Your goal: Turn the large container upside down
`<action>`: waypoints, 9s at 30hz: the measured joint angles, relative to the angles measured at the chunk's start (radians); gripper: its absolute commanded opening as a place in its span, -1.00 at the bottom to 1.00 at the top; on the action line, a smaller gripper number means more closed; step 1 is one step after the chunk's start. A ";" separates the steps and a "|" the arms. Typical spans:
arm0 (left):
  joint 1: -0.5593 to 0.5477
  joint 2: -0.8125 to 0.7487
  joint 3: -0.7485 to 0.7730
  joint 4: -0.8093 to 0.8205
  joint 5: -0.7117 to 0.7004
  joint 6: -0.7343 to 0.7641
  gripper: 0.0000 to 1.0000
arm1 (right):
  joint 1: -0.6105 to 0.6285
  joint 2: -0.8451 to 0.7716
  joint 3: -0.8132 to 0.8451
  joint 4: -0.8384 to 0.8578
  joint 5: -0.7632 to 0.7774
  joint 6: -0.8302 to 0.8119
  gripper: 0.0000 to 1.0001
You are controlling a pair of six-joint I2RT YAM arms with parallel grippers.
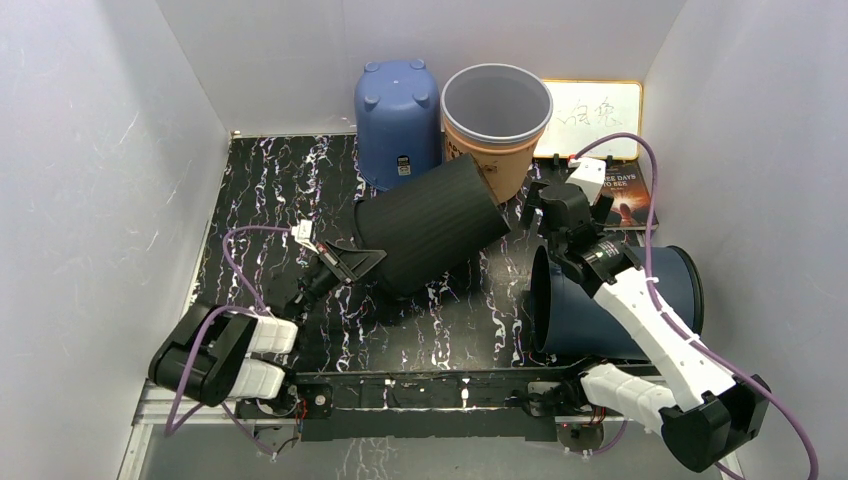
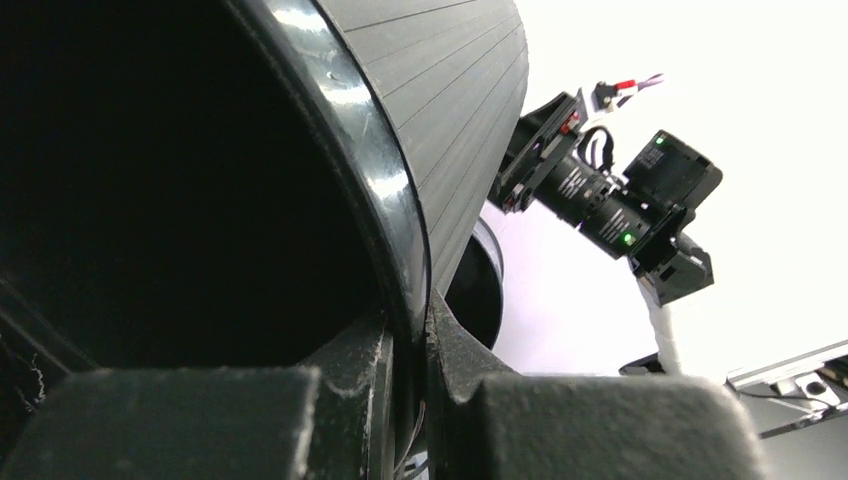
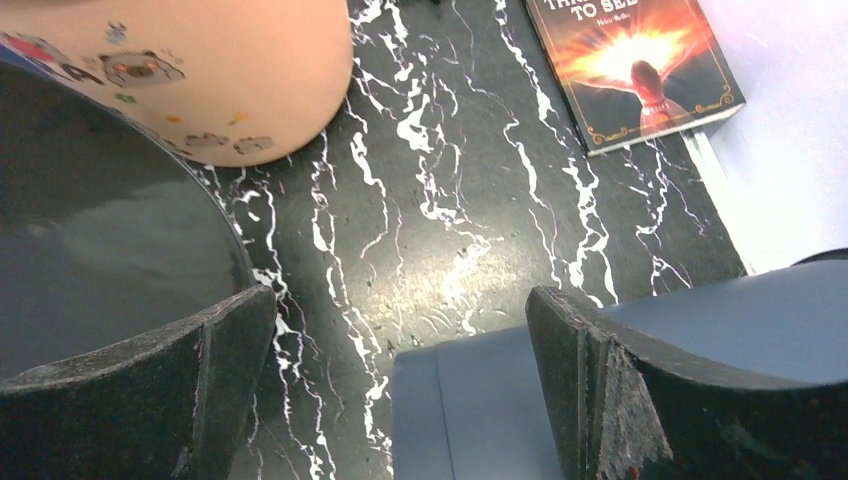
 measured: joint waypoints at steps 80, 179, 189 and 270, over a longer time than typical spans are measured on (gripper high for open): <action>0.255 -0.629 0.493 -1.916 -0.247 0.638 0.55 | 0.287 0.332 0.066 0.143 -0.313 -0.025 0.96; -0.665 0.077 0.676 -0.957 -0.301 0.505 0.97 | 0.082 0.098 0.228 0.103 0.167 0.003 0.96; -0.710 0.369 0.851 -0.725 -0.281 0.387 0.96 | 0.003 0.071 0.213 0.100 0.127 0.002 0.96; -0.771 0.066 0.591 -0.696 -0.272 0.373 -1.00 | -0.224 0.088 0.162 0.177 0.036 -0.057 0.96</action>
